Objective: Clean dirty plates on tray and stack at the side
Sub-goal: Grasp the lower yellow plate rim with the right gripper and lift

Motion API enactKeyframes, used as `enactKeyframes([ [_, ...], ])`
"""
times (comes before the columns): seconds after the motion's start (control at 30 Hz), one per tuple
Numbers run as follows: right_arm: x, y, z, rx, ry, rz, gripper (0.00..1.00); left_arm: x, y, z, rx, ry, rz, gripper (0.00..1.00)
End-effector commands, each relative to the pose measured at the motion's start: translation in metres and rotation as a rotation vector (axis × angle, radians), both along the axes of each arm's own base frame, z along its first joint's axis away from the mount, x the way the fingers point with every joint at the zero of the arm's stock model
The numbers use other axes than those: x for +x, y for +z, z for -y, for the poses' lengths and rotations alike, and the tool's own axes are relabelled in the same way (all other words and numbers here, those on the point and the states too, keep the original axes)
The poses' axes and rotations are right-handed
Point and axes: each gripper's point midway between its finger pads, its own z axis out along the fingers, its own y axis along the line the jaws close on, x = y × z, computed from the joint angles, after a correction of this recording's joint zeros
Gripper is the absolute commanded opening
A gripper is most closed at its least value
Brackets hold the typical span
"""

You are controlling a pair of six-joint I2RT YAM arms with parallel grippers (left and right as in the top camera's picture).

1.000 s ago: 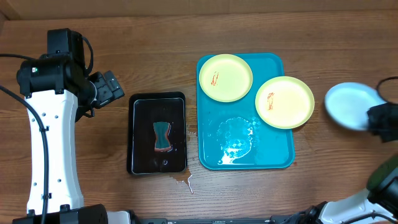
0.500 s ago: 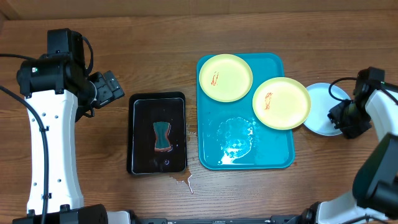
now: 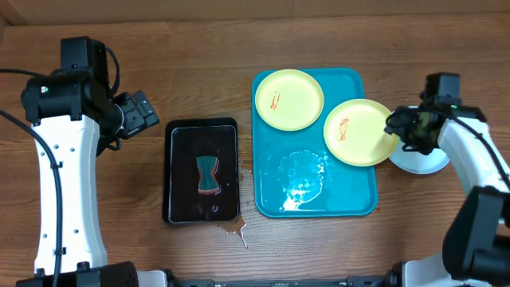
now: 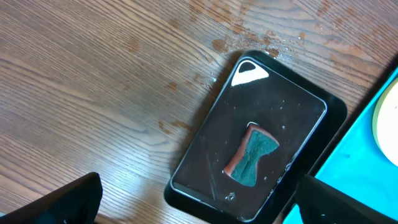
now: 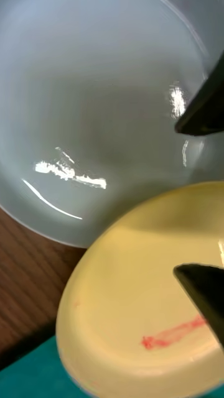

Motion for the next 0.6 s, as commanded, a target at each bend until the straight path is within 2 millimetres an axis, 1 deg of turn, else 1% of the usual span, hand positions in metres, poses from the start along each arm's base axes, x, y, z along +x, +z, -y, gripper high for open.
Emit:
enactKeyframes([
  [0.0,-0.009,-0.027,0.000,-0.001,0.013,-0.067,0.46,0.002,0.008,-0.002,0.013,-0.009,0.027,1.00],
  [0.07,-0.011,-0.030,0.000,0.003,0.014,-0.082,0.26,0.002,0.008,-0.002,0.013,-0.009,0.027,1.00],
  [0.1,-0.014,-0.031,-0.001,0.009,0.014,-0.094,0.07,0.002,0.008,-0.002,0.013,-0.009,0.027,1.00],
  [0.13,-0.017,-0.028,-0.005,0.028,0.013,-0.103,0.04,0.002,0.008,-0.002,0.013,-0.009,0.027,1.00],
  [0.23,-0.021,-0.012,-0.011,0.058,0.021,-0.109,0.04,0.002,0.008,-0.002,0.013,-0.009,0.027,1.00],
  [0.33,-0.022,0.014,-0.012,0.055,0.025,-0.085,0.04,0.002,0.008,-0.002,0.013,-0.009,0.027,1.00],
  [0.4,-0.023,0.038,-0.016,0.052,0.036,-0.049,0.04,0.002,0.008,-0.002,0.013,-0.009,0.027,1.00],
  [0.47,-0.027,0.059,-0.026,0.064,0.060,-0.011,0.04,0.002,0.008,-0.002,0.013,-0.009,0.027,1.00],
  [0.57,-0.040,0.076,-0.045,0.073,0.112,-0.002,0.04,0.002,0.008,-0.002,0.013,-0.009,0.028,0.99],
])
